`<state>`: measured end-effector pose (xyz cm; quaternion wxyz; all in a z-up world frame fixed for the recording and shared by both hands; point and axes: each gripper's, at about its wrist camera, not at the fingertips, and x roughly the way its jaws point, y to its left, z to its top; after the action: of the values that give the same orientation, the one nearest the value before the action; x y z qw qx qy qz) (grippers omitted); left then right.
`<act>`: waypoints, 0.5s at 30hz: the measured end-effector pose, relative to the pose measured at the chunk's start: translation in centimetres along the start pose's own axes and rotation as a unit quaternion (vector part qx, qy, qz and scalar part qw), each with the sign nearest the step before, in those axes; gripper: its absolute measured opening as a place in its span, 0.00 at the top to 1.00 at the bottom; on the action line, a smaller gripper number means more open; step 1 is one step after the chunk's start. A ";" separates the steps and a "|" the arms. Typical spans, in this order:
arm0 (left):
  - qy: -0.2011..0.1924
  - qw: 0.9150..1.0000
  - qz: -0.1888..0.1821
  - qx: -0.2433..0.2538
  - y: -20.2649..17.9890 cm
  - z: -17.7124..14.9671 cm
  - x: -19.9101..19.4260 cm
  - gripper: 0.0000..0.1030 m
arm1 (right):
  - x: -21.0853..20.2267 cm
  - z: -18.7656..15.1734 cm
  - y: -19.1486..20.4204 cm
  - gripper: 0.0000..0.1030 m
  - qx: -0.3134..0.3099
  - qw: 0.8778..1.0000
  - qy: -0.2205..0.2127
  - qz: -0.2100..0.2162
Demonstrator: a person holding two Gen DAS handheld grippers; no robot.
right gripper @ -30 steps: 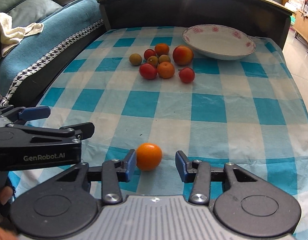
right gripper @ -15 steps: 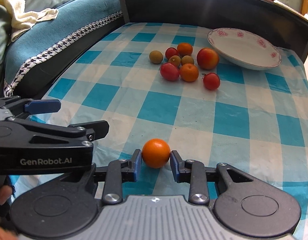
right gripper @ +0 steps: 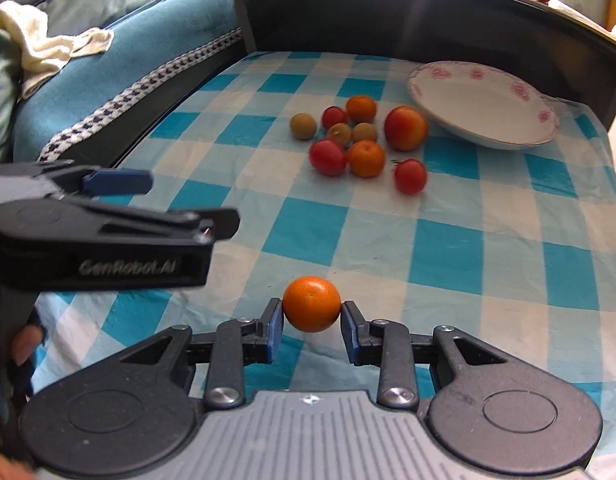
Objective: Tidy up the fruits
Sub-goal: 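Grasp a red tomato with the left tool while the right tool holds the tangerine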
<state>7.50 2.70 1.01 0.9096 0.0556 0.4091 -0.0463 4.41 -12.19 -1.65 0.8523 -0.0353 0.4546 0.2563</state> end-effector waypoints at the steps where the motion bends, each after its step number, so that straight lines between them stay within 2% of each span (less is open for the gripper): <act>1: -0.001 1.000 -0.010 0.001 0.0 0.4 0.6 0.25 | -0.1 0.1 -0.3 0.67 0.001 1.000 0.001 -0.001; 7: 0.002 0.999 -0.040 0.020 -0.6 1.8 3.6 0.28 | 0.1 0.9 -2.3 0.67 0.013 1.000 0.016 0.000; 12: 0.013 0.998 -0.041 0.034 -0.9 2.6 5.9 0.29 | 0.3 2.0 -3.4 0.67 0.018 1.000 0.013 0.009; 15: 0.021 0.998 -0.054 0.035 -0.9 2.8 7.1 0.32 | 0.7 2.5 -4.1 0.67 0.025 0.999 0.013 0.017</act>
<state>14.11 1.17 -2.53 0.8943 0.0665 0.4289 -0.1086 8.52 -14.77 -1.44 0.8426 -0.0096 0.4725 0.2583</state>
